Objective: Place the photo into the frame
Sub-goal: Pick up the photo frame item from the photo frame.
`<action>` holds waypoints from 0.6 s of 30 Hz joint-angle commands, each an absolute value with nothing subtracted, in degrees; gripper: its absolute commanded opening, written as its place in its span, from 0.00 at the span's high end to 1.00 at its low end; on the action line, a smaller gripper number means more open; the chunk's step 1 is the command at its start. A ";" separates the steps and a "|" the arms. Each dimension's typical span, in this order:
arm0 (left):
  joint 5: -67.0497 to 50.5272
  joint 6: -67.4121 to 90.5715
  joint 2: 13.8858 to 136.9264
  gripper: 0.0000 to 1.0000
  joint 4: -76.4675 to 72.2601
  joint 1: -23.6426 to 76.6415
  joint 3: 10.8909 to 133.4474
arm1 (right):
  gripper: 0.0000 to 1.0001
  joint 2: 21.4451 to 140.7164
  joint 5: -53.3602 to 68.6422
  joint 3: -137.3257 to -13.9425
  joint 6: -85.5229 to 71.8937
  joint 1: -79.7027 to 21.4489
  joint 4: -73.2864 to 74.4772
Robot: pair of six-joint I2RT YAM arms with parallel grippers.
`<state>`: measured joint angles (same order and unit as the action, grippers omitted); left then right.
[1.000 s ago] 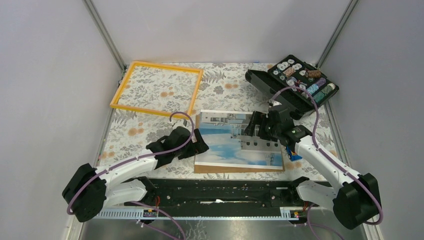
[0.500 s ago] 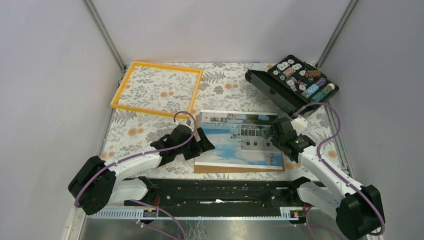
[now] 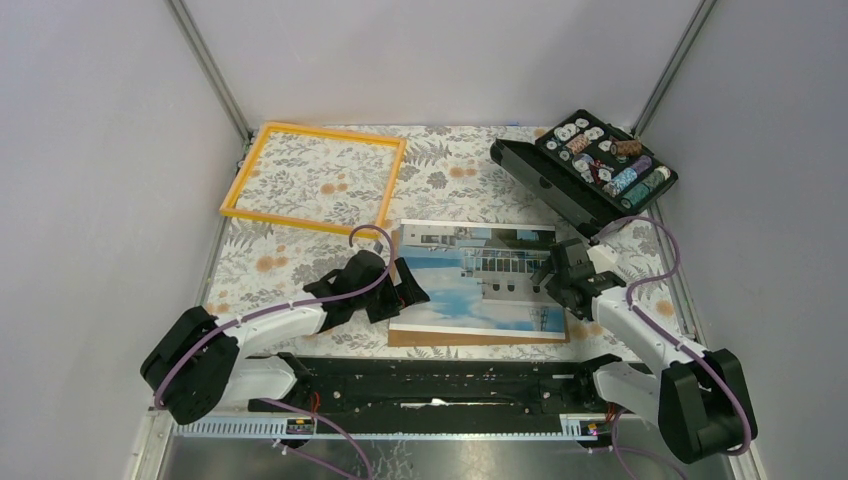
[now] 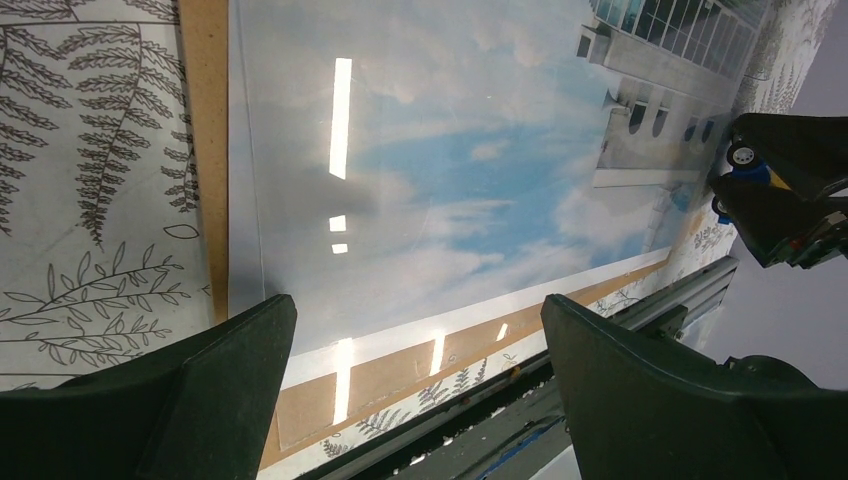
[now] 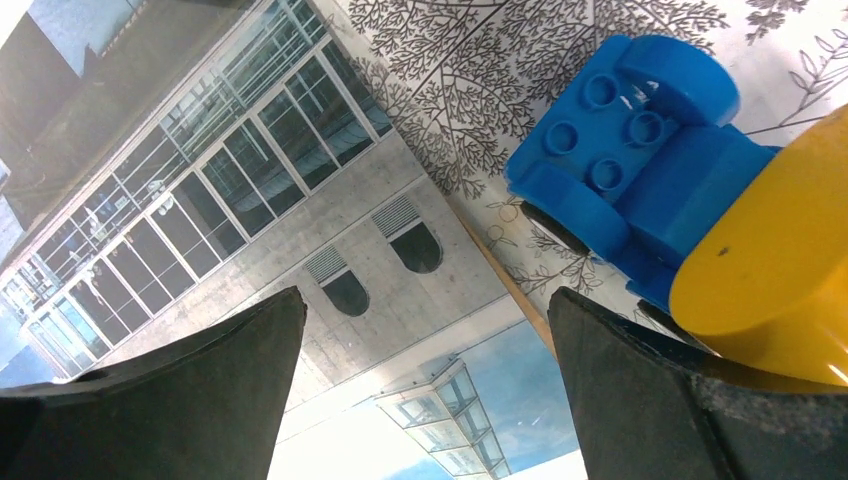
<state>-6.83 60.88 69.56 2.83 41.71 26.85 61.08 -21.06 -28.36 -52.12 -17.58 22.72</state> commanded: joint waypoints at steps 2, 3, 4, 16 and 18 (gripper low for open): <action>-7.37 60.35 69.33 0.01 1.66 41.58 26.45 | 0.03 62.88 -19.35 -27.51 -50.54 -17.31 19.08; -6.96 60.16 68.91 0.01 2.01 41.64 26.52 | 0.03 63.00 -19.85 -27.44 -50.32 -17.31 19.07; -6.33 60.03 68.39 0.01 2.65 41.66 26.54 | 0.03 63.00 -20.42 -27.31 -50.09 -17.27 19.07; -4.34 58.89 66.98 0.01 3.10 41.61 26.98 | 0.00 63.19 -25.19 -26.92 -48.45 -16.30 19.22; -4.81 58.97 67.70 0.01 2.21 41.59 27.03 | 0.00 63.67 -24.95 -27.10 -48.32 -15.94 19.25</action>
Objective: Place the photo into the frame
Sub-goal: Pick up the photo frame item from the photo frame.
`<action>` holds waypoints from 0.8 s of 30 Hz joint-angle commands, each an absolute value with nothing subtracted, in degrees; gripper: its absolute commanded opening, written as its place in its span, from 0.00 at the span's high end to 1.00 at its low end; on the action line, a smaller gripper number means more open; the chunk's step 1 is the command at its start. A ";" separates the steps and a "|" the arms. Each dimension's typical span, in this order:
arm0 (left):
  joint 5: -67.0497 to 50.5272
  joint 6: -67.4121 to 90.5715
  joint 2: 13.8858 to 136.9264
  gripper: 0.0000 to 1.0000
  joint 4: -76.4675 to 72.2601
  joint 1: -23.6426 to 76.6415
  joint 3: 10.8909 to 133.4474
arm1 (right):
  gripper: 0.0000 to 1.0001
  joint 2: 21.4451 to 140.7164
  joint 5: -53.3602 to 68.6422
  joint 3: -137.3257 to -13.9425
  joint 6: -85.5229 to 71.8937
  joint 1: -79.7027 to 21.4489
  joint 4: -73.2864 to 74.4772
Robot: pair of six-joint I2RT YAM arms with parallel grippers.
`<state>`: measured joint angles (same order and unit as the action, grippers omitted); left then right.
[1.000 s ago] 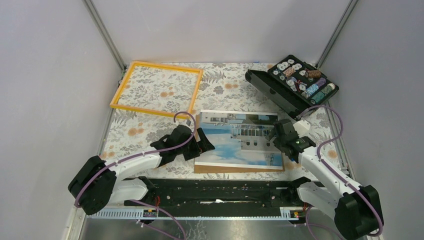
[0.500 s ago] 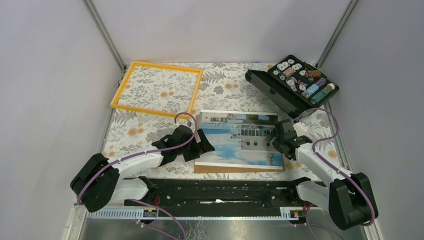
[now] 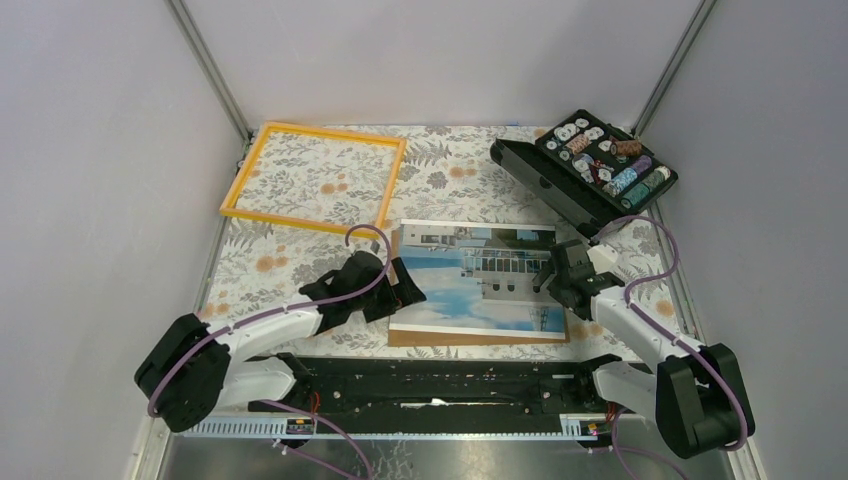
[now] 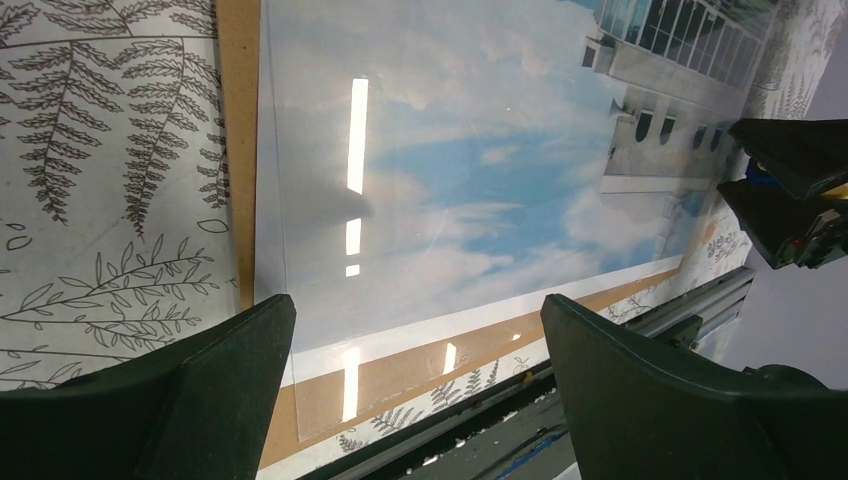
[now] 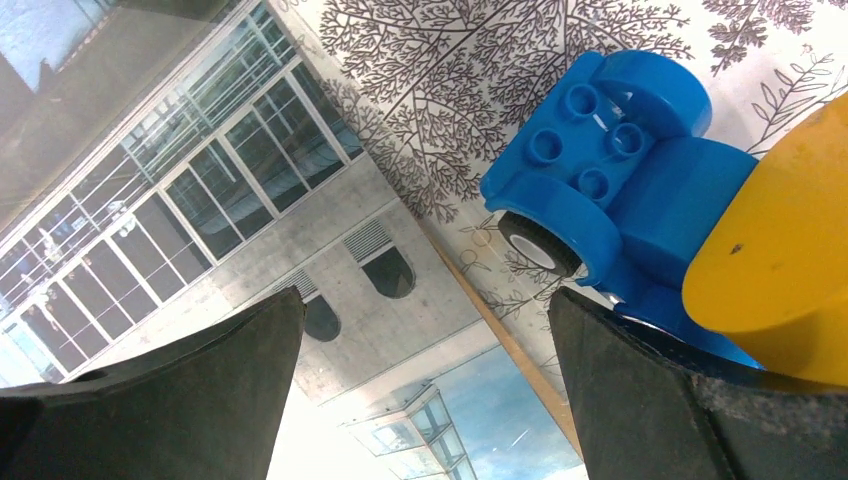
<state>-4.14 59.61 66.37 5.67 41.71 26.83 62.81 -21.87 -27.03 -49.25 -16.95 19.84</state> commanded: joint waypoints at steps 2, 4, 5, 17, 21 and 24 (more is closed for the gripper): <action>-4.94 58.66 68.54 0.01 2.23 41.66 27.35 | 0.00 64.33 -24.45 -27.15 -48.34 -15.55 19.25; -4.99 58.54 69.13 0.01 2.28 41.66 27.42 | 0.00 64.96 -23.77 -27.26 -48.19 -15.05 19.25; -5.01 58.58 69.43 0.01 2.16 41.59 27.30 | 0.00 65.18 -23.41 -27.31 -48.10 -14.99 19.18; -5.33 58.37 72.55 0.01 0.24 41.66 26.72 | 0.00 61.98 -13.95 -26.46 -44.47 -14.14 18.46; -5.18 58.62 73.01 0.01 0.20 41.65 26.72 | 0.04 60.00 -9.61 -26.81 -43.73 -14.15 18.67; -4.37 58.65 72.35 0.01 0.49 41.63 26.76 | 0.01 58.64 -13.23 -26.91 -43.20 -14.12 18.98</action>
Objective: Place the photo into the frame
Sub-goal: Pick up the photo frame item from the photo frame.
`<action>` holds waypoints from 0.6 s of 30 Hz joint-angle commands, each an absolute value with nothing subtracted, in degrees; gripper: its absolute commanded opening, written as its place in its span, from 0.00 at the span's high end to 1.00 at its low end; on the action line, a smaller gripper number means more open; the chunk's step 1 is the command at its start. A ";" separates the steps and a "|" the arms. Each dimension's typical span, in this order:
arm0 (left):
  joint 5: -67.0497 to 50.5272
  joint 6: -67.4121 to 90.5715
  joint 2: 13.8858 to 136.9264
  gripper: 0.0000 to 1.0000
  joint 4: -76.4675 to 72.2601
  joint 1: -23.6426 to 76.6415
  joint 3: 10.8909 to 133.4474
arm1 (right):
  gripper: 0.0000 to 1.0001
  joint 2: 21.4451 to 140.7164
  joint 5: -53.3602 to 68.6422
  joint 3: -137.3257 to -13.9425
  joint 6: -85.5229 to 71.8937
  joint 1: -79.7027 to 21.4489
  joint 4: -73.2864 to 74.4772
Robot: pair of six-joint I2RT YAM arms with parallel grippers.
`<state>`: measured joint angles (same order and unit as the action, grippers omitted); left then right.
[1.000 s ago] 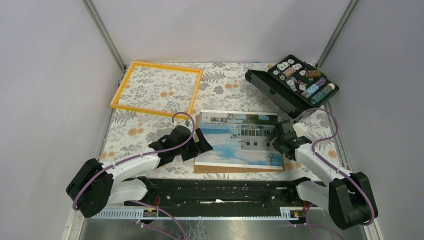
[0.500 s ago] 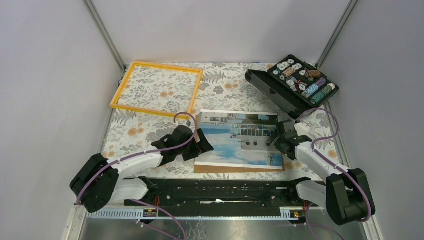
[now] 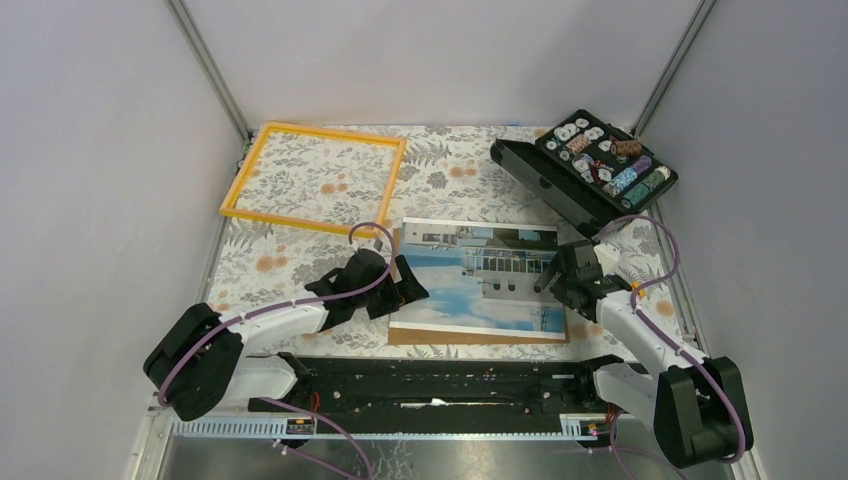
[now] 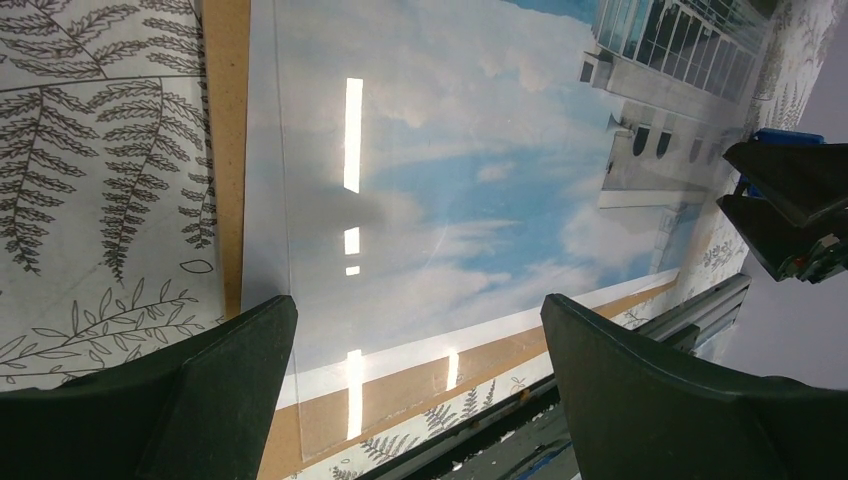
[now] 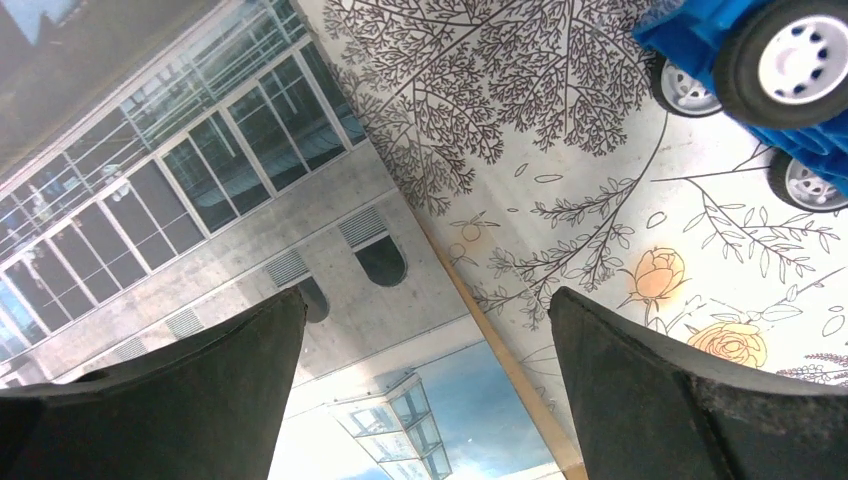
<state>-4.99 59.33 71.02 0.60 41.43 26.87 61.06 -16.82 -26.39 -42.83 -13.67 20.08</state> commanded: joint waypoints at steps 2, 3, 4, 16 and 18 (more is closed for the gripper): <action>-3.20 58.65 71.24 0.01 1.47 41.61 26.69 | 0.00 59.09 -16.52 -27.09 -43.08 -13.96 19.35; -2.71 58.48 70.55 0.01 2.06 41.60 26.84 | 0.00 59.94 -17.45 -27.26 -43.09 -13.68 19.52; -2.06 58.19 69.89 0.01 2.73 41.59 27.01 | 0.00 60.69 -17.94 -27.45 -43.01 -13.14 19.70; -3.14 57.94 68.92 0.01 3.61 41.60 26.75 | 0.00 67.40 -13.85 -28.43 -41.89 -10.07 19.08; -3.10 57.92 69.31 0.01 3.33 41.66 26.68 | 0.00 67.29 -10.69 -28.60 -40.82 -10.05 18.90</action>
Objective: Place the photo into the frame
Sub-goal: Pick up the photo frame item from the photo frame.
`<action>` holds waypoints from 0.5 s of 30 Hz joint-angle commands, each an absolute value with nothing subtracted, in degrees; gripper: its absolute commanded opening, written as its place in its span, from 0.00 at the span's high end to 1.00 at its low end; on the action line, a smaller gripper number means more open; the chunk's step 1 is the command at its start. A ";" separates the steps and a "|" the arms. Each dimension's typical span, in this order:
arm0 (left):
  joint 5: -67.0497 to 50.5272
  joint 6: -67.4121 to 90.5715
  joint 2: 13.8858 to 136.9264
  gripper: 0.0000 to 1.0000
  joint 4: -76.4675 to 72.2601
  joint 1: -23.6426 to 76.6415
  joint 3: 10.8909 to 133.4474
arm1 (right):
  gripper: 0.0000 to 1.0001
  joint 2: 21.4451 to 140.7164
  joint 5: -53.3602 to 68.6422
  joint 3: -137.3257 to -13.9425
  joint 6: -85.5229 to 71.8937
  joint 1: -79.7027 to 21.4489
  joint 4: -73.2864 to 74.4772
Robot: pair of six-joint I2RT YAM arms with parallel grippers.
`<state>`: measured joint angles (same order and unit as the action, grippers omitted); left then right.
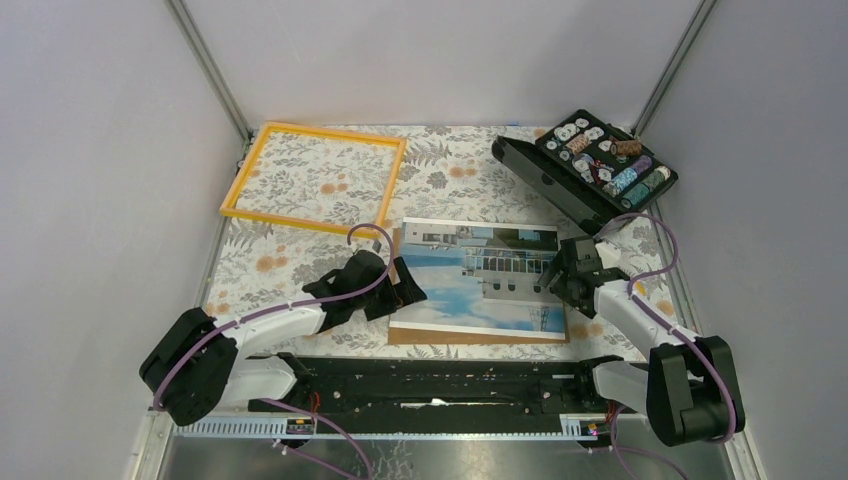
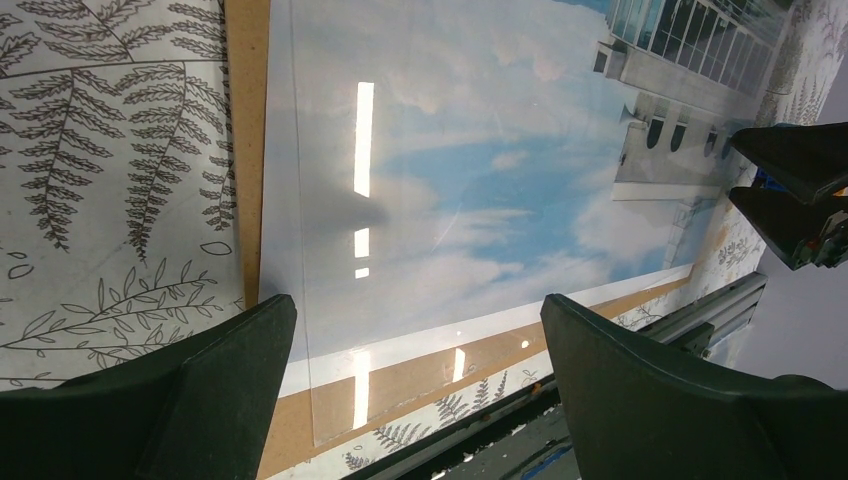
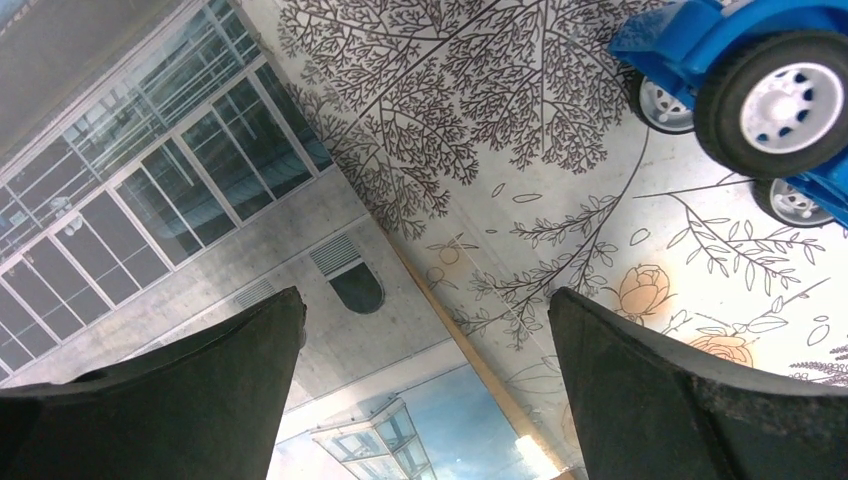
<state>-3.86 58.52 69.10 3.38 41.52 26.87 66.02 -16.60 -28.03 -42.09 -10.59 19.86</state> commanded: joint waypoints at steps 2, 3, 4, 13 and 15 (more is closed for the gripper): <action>-3.25 58.00 69.74 0.01 3.08 41.66 26.70 | 0.00 66.68 -6.80 -28.82 -39.88 -10.08 18.90; -3.25 58.01 69.78 0.01 2.96 41.66 26.67 | 0.01 65.99 -5.04 -28.83 -39.73 -10.10 18.96; -3.13 58.01 69.74 0.01 2.90 41.66 26.71 | 0.01 65.21 -3.68 -28.83 -39.63 -10.05 19.03; -2.28 57.21 67.98 0.01 3.72 41.62 27.70 | 0.04 55.73 5.89 -27.77 -42.07 -10.10 19.34; -1.47 56.91 67.26 0.01 4.59 41.66 28.06 | 0.04 53.96 7.07 -27.74 -42.58 -10.09 19.80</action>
